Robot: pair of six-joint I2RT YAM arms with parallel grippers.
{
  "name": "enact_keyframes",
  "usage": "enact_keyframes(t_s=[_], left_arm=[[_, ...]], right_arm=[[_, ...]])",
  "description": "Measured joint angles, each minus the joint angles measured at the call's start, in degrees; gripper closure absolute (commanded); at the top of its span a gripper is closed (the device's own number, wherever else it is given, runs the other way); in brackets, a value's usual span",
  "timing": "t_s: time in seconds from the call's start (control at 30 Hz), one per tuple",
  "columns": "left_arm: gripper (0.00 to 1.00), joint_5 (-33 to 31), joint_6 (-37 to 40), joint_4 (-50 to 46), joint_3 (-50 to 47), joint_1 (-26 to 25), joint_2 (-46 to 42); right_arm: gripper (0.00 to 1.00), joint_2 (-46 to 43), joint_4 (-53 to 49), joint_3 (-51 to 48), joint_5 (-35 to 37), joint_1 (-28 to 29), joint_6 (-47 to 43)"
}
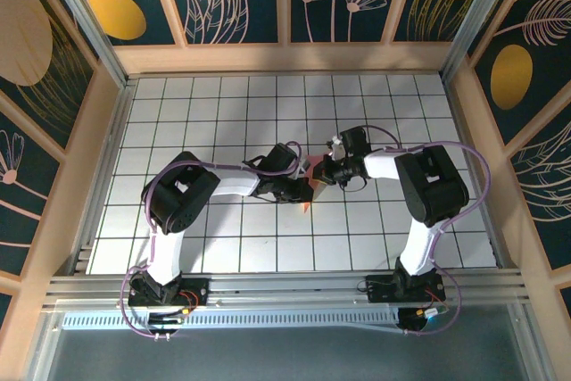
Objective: Fold a paper plane with a square sheet of paper (fold left side to right side)
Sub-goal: Fold the wing for the fifth time at the center of the table.
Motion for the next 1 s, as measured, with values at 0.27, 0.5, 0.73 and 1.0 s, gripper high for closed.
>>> enact_keyframes(t_s=[0.27, 0.5, 0.73, 1.0], left_arm=[[1.0, -0.2, 0.0, 2.3, -1.8, 0.0, -0.6], [1.0, -0.4, -0.1, 1.7, -1.8, 0.0, -1.1], [1.0, -0.3, -0.2, -0.9, 3.6, 0.1, -0.8], [1.0, -0.4, 0.8, -1.6, 8.8, 0.7, 3.9]], right_arm=[[1.0, -0.5, -0.9, 3.3, 0.9, -2.4, -1.4], [1.0, 3.7, -0.7, 4.7, 0.6, -3.2, -2.5], [1.0, 3.8, -0.7, 4.8, 0.8, -3.2, -2.6], [1.0, 3.8, -0.7, 4.8, 0.8, -3.2, -2.9]])
